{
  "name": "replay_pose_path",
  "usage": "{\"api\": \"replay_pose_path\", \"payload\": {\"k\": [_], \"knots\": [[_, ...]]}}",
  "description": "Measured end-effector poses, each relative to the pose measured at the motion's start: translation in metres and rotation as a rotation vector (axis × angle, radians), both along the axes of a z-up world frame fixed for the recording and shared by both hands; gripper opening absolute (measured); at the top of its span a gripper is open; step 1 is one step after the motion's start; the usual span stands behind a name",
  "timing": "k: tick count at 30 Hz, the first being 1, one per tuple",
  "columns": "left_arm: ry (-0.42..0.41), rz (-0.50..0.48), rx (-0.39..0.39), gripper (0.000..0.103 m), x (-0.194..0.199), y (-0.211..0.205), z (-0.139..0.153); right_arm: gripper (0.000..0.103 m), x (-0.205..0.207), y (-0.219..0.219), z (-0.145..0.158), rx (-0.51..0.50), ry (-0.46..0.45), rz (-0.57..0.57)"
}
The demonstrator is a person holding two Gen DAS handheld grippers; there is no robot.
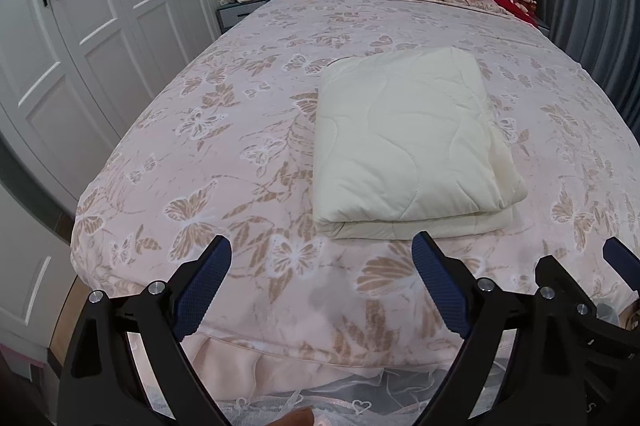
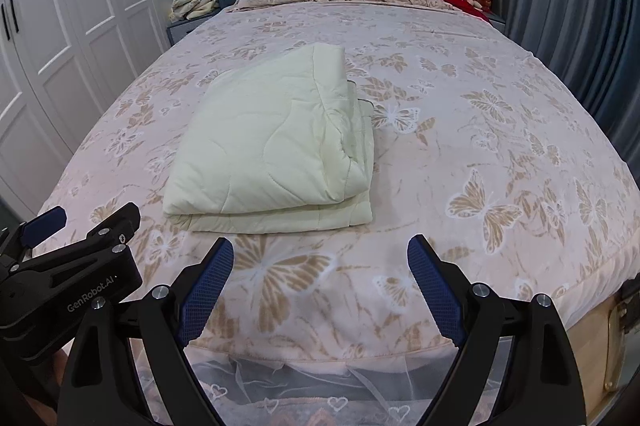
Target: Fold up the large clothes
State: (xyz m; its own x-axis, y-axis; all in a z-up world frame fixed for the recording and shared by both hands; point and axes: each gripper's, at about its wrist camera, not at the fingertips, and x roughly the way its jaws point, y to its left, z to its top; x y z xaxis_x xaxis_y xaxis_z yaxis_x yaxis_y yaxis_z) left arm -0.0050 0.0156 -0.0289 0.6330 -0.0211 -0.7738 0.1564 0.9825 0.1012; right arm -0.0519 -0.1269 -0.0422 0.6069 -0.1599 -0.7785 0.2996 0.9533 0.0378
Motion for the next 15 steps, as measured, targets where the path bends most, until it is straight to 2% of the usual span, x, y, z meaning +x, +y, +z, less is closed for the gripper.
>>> {"api": "replay_pose_path", "payload": {"k": [15], "knots": [[0.006, 0.035, 0.001, 0.089, -0.0071, 0.008, -0.0094, 0.086, -0.0059, 0.0101, -0.0079, 0.0, 0.013, -0.001]]}}
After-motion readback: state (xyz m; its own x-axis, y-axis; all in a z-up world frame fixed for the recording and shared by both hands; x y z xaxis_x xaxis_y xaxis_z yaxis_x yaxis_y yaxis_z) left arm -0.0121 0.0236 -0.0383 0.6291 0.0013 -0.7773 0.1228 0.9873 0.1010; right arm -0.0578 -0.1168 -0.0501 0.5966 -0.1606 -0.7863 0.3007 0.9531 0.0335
